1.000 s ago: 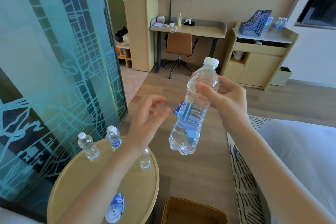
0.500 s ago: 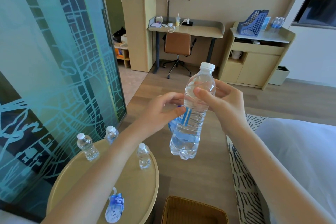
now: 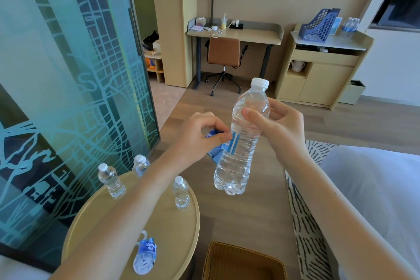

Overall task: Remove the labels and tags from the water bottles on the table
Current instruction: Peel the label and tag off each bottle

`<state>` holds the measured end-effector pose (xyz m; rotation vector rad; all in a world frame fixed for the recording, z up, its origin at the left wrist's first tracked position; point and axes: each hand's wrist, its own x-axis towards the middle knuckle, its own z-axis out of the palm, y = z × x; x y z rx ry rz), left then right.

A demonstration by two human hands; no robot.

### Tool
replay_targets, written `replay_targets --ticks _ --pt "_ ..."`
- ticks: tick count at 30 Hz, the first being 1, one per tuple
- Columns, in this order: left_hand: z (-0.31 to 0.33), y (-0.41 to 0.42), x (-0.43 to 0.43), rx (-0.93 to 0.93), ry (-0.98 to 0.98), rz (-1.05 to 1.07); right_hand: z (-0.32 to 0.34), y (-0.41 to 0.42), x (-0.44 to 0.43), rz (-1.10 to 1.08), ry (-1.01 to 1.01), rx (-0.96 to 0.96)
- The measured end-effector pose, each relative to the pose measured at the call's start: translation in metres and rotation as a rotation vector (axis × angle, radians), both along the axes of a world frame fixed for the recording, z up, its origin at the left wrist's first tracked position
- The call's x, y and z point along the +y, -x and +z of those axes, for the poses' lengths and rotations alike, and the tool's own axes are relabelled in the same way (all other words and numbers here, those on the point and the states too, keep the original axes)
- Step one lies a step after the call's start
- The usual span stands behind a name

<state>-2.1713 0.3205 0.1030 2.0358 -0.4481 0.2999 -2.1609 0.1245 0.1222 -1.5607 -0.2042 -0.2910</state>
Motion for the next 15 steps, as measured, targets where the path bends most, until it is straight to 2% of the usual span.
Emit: replay_targets --ticks 6,15 --pt "-0.007 0.006 0.004 -0.011 0.030 0.040 -0.009 -0.005 -0.001 -0.026 -0.016 0.065" --pt "-0.031 0.020 0.029 0.144 0.102 0.142 -0.025 -0.014 0.006 -0.047 -0.025 0.153"
